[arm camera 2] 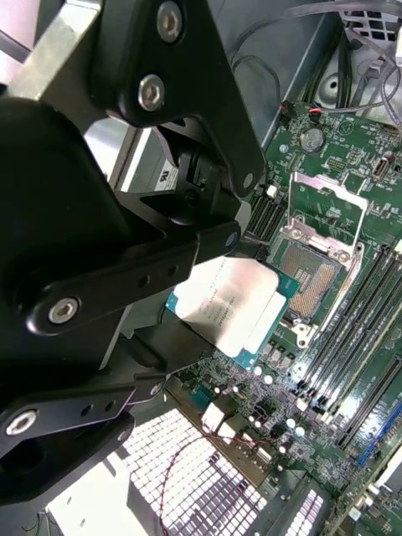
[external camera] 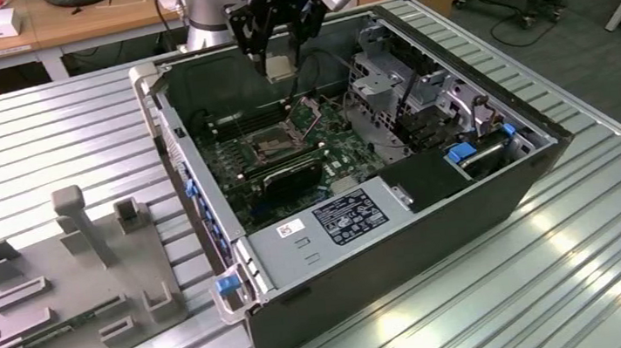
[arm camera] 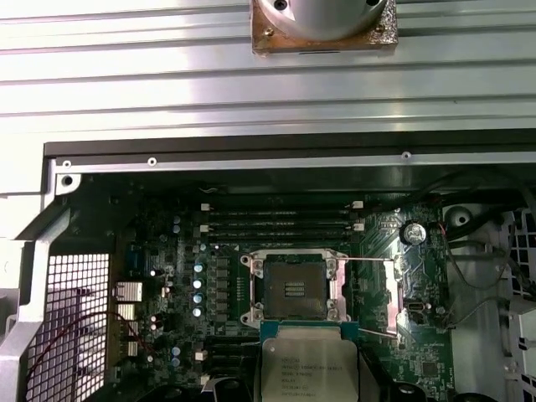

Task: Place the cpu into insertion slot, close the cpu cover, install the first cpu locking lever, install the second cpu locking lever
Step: 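Place the cpu into insertion slot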

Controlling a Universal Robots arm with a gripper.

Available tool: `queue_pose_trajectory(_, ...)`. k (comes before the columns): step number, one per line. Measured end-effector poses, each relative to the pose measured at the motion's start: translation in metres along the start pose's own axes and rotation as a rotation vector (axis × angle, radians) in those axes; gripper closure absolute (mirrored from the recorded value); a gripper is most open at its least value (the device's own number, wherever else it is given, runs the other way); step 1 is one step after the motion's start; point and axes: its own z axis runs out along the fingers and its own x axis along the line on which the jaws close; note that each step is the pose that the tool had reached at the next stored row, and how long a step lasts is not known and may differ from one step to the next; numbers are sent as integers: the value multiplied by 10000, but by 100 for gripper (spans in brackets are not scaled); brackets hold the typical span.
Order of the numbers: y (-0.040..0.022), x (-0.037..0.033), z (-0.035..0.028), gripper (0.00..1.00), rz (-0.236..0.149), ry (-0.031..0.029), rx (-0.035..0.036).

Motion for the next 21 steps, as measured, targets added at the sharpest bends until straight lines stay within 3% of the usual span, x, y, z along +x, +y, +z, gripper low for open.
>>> queue_pose_trajectory(7, -2, 1, 10, 46, -2, -7, -1)
queue_pose_trajectory(17, -13, 33, 131, 46, -7, -80, -2)
queue_pose_trajectory(21, -13, 35, 134, 46, -8, -82, 0)
